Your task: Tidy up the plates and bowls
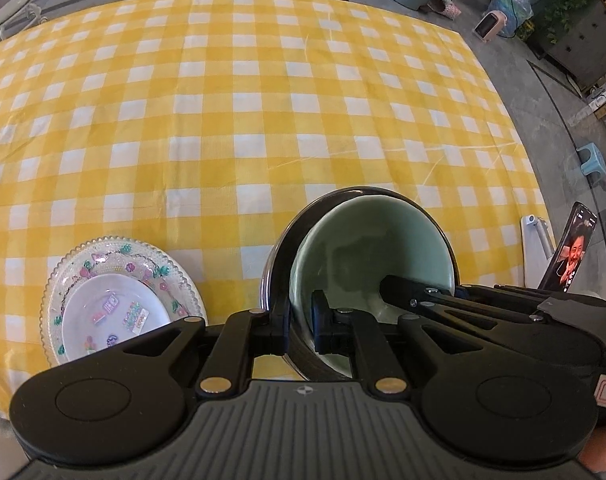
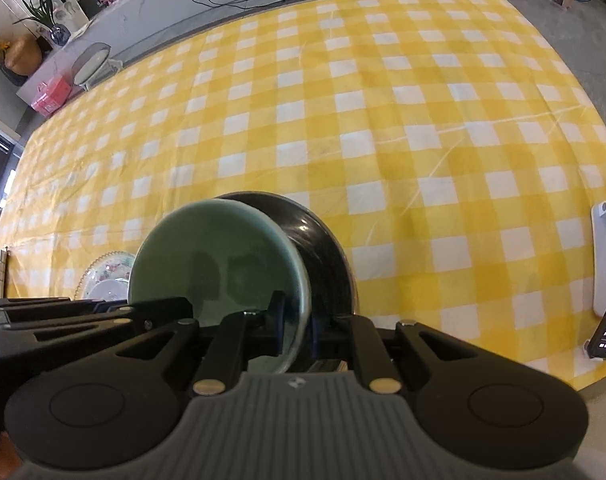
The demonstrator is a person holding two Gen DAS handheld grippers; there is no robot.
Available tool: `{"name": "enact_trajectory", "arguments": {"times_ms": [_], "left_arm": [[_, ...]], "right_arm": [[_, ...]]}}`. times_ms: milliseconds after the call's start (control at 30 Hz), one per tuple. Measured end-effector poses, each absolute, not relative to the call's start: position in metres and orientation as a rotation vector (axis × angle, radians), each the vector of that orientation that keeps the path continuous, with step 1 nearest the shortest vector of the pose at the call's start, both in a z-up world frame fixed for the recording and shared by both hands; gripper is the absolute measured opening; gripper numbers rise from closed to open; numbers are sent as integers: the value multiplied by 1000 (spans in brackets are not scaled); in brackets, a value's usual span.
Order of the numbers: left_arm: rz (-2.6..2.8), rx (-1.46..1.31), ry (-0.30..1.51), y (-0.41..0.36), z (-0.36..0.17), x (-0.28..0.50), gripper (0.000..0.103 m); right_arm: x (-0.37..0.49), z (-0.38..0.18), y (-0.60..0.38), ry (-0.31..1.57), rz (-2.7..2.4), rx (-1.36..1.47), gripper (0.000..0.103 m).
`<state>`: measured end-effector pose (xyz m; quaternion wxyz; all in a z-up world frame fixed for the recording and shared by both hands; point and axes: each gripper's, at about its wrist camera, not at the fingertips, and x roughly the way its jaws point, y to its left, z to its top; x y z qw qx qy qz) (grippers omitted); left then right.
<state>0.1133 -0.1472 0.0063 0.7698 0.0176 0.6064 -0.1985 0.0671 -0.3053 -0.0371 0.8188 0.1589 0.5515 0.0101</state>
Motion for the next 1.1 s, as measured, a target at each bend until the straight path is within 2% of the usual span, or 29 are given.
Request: {"name": "enact_trajectory", "arguments": {"times_ms": [167,233,433,500,533,767,833,867,900,1033,1100], "left_arm": [[-442,63,1327,-150,8,114,13],[-449,92,1330,-154,9,115,14],[-453,87,1350,-153,11,118,15],[-456,72,1356,-151,11,118,18],[-456,66,1358,-150,12,119,20],[-451,85,1307,-150,27,117,19],[-457,108,1275,-150,32,115,20],[-473,124,1253,-150,35,113,25],[-492,145,1230,-150,37,111,30],[-519,180,1145,-146,43,102,38],[-522,174,1114,-142,44,99,48]], "right_arm": [[69,-35,-301,1178,15,315,13],[71,-34,-299,1185,11,319,18],[73,-30,-301,1197,6,359,23],[72,-27,-307,1196,12,400,26],[72,-23,-308,1187,-1,395,33],[73,1,-311,1134,9,334,41],[70,4,-314,1109,1,332,48],[68,4,-317,1095,0,335,53],[66,5,-319,1081,0,342,55],[61,5,-323,1057,3,386,62],[57,3,-323,1041,-4,379,66]]}}
